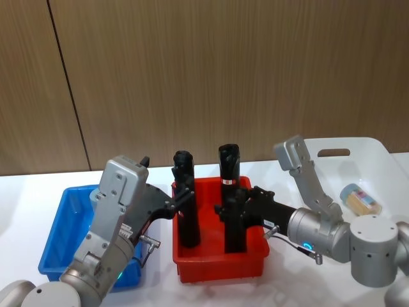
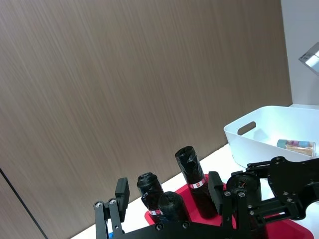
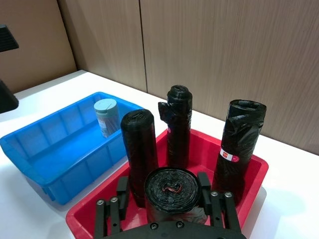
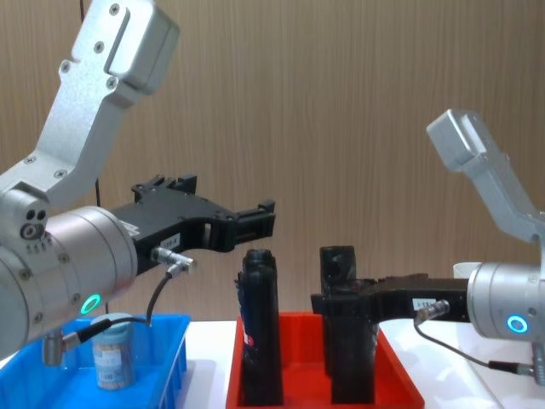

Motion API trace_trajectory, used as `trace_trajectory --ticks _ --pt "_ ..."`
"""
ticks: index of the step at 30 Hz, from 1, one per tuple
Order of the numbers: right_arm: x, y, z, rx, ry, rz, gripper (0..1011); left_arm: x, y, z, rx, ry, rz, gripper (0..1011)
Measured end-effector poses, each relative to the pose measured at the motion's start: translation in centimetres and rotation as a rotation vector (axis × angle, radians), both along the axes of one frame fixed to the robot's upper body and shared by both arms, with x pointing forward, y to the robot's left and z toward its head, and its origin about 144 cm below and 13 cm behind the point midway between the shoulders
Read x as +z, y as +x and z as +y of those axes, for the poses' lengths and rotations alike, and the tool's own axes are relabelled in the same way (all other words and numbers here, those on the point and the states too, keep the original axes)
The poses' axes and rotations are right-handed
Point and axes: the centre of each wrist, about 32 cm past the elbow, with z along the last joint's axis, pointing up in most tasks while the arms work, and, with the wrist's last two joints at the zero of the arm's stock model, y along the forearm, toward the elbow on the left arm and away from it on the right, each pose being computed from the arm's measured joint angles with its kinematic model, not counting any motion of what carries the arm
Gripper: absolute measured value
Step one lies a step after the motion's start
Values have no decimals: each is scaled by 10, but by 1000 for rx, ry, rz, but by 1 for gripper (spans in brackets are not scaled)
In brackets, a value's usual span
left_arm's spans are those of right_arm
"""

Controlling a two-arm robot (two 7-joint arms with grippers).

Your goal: Pick the cotton swabs from the blue box and place them into the white box.

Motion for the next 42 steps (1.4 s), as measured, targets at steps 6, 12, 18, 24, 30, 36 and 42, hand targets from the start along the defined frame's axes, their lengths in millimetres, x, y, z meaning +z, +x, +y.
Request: trace_trajectory --ticks 6,12,18,24,30,36,42 --pt "0 2 2 2 -4 1 689 0 0 0 0 0 0 1004" --pt "2 3 3 5 -4 3 566 0 0 0 0 0 0 1004" --pt "6 3 3 6 1 -4 546 0 0 0 0 0 0 1004" --pt "16 3 0 -6 12 -30 545 0 0 0 0 0 0 1004" --pt "32 3 -5 -27 30 -74 545 0 0 0 0 0 0 1004" --pt "51 3 -14 -57 45 -123 545 0 0 0 0 0 0 1004" --pt "70 4 -28 -102 54 -178 545 0 0 0 0 0 0 1004"
